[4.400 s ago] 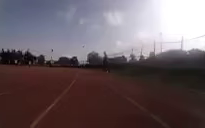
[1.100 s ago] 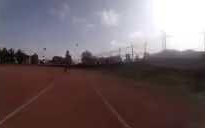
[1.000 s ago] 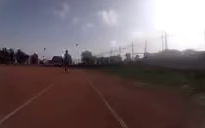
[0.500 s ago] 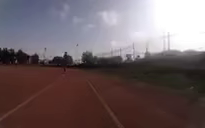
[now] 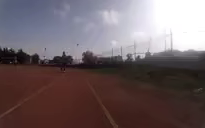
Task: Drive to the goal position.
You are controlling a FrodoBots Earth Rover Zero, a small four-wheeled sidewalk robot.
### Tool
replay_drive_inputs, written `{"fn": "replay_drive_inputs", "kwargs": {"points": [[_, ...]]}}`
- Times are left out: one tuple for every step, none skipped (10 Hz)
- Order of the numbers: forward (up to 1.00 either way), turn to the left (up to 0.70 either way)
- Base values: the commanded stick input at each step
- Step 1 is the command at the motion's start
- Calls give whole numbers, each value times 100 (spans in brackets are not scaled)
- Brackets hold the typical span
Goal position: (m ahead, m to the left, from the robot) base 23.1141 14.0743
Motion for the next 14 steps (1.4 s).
{"fn": "replay_drive_inputs", "kwargs": {"points": [[50, 0], [50, 0], [50, 0], [50, 0], [50, 0], [50, 0], [50, 0], [50, 0], [50, 0], [50, 0], [50, 0], [50, 0], [50, 0], [50, 0]]}}
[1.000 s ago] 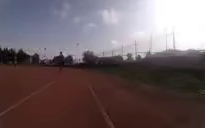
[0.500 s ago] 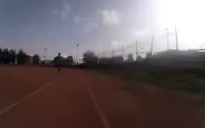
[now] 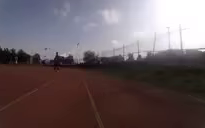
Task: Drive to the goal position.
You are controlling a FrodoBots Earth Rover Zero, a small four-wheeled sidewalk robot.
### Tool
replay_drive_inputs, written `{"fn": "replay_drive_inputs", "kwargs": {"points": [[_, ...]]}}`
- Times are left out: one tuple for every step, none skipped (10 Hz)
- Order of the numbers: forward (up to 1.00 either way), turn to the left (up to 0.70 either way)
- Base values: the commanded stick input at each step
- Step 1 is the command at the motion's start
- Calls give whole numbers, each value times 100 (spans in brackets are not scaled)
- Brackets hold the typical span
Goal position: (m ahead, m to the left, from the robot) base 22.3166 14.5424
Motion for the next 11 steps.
{"fn": "replay_drive_inputs", "kwargs": {"points": [[50, 0], [50, 0], [50, 0], [50, 0], [50, 0], [50, 0], [50, 0], [50, 0], [50, 0], [50, 0], [50, 0]]}}
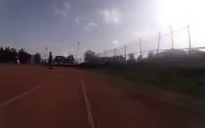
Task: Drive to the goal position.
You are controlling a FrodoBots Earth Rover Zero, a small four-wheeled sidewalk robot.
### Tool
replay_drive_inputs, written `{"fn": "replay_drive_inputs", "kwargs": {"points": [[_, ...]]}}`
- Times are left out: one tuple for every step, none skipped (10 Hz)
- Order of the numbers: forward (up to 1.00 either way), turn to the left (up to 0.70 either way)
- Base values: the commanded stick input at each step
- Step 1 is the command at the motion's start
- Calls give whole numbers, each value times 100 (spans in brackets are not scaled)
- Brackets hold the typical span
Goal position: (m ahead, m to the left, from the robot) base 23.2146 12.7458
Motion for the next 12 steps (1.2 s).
{"fn": "replay_drive_inputs", "kwargs": {"points": [[50, 0], [50, 0], [50, 0], [50, 0], [50, 0], [50, 0], [50, 0], [50, 0], [50, 0], [50, 0], [50, 0], [50, 0]]}}
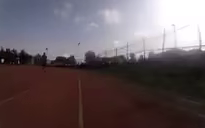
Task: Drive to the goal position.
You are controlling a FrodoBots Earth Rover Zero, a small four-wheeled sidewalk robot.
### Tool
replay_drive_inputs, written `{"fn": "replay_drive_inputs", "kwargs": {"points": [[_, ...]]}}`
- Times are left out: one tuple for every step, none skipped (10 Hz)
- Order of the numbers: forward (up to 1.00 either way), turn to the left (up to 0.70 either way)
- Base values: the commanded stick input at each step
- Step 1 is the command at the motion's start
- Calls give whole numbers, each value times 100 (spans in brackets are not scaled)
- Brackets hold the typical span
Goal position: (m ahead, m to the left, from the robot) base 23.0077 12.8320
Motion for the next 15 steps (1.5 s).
{"fn": "replay_drive_inputs", "kwargs": {"points": [[50, 0], [50, 0], [50, 0], [50, 0], [50, 0], [50, 0], [50, 0], [50, 0], [50, 0], [50, 0], [50, 0], [50, 0], [50, 0], [50, 0], [50, 0]]}}
